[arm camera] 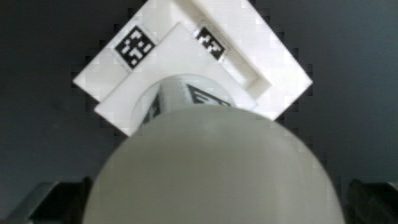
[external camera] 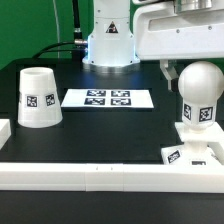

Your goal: Assemble lamp

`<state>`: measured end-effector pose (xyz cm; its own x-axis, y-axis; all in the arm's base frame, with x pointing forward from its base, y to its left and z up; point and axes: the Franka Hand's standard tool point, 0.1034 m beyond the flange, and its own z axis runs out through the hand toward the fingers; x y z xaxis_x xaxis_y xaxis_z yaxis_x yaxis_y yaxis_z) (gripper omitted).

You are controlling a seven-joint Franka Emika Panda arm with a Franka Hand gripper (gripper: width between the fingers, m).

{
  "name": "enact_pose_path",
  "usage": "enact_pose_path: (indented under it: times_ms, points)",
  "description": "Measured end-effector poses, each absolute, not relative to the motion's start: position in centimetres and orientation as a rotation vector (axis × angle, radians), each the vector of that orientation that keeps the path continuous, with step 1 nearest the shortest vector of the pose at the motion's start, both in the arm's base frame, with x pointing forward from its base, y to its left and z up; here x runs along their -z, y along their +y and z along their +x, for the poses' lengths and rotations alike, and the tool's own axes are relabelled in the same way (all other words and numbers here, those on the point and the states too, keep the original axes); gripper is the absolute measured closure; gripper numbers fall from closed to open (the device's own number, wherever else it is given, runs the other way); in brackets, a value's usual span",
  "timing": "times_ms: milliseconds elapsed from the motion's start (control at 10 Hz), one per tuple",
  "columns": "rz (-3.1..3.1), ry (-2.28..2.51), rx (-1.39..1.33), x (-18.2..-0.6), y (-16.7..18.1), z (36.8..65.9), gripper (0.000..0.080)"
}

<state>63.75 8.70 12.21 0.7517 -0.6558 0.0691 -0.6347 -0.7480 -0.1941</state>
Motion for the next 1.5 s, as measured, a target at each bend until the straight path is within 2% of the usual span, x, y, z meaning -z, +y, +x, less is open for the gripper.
enact_pose_path:
  times_ms: [400,1000,1500]
  points:
    - [-2.911,0.69,0.228,-12.2,8.69,63.75,0.0101]
    - [-3.069,-0.344,0.275,-12.3,9.54,63.62,0.0101]
    - [-3.006,-0.899,0.28,-12.27,8.94,63.67,0.0101]
